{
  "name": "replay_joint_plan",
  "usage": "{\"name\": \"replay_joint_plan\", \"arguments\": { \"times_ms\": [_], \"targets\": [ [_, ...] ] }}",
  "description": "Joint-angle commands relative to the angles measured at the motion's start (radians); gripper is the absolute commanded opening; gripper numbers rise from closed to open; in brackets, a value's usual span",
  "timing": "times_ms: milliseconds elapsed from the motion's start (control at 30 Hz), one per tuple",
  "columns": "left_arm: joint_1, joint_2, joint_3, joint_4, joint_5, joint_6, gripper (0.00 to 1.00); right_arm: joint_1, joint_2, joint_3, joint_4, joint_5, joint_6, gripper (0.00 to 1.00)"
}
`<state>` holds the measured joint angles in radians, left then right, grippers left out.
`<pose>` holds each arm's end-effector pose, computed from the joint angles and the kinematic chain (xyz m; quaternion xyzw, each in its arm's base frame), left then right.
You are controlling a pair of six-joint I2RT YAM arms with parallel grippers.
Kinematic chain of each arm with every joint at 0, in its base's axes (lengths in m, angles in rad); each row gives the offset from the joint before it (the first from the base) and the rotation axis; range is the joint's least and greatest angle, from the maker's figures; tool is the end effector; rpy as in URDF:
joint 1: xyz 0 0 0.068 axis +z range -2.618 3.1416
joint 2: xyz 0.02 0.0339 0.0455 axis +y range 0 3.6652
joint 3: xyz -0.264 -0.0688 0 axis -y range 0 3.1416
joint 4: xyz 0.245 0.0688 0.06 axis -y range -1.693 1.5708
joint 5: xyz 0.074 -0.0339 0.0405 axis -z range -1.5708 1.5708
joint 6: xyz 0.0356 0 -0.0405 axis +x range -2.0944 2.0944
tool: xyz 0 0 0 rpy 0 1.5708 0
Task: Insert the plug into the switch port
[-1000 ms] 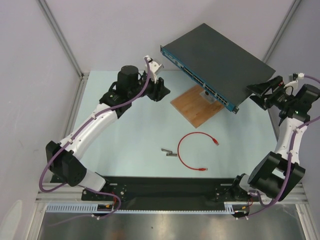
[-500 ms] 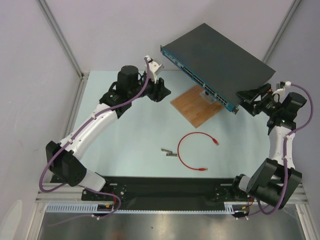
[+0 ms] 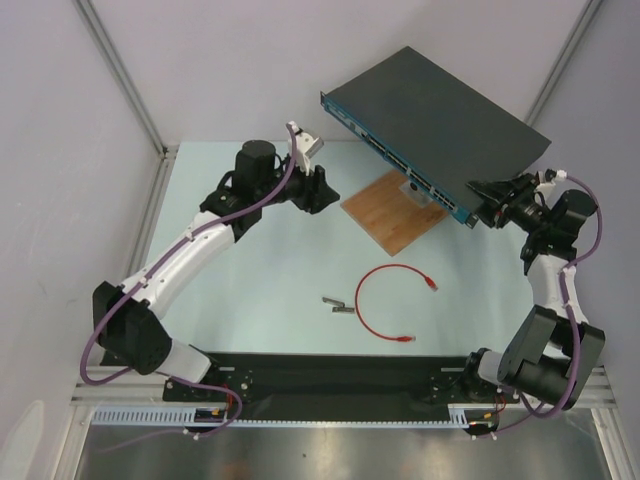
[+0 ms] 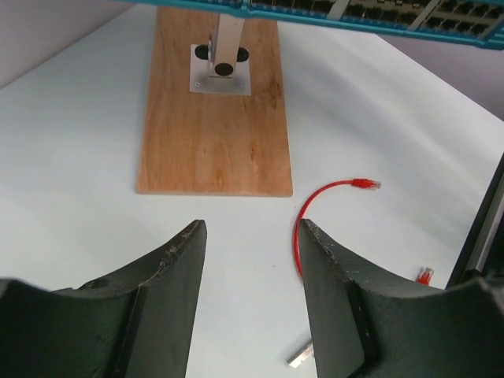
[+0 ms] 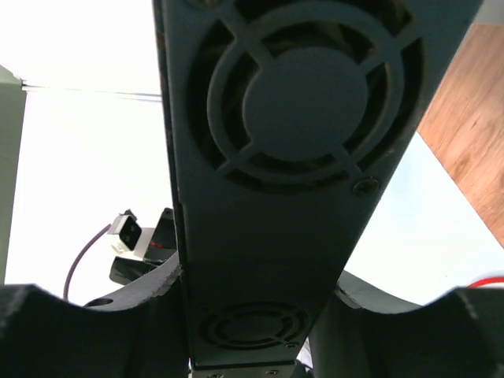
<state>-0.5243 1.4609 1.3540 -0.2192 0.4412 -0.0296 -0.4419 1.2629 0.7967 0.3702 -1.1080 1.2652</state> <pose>0.2881 -0.1842 0.3754 0.3178 0.7375 -0.3265 0.4985 0.2625 -0.0889 0.2999 0.2419 0.6804 0.5857 0.3682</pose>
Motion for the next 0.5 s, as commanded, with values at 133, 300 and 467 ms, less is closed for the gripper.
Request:
{"name": "replay_joint_plan", "arguments": {
  "times_ms": [133, 300, 467],
  "targets": [
    [0.015, -0.063, -0.047, 0.029, 0.048, 0.002, 0.56, -0.128, 0.056, 0.073, 0.032, -0.021, -0.228, 0.00],
    [0.017, -0.065, -0.064, 0.017, 0.051, 0.055, 0.57, -0.176, 0.082, 0.147, 0.042, -0.042, -0.216, 0.00],
    [0.018, -0.065, -0.073, 0.009, 0.057, 0.089, 0.57, -0.185, 0.115, 0.197, 0.033, -0.047, -0.217, 0.00]
  ]
}}
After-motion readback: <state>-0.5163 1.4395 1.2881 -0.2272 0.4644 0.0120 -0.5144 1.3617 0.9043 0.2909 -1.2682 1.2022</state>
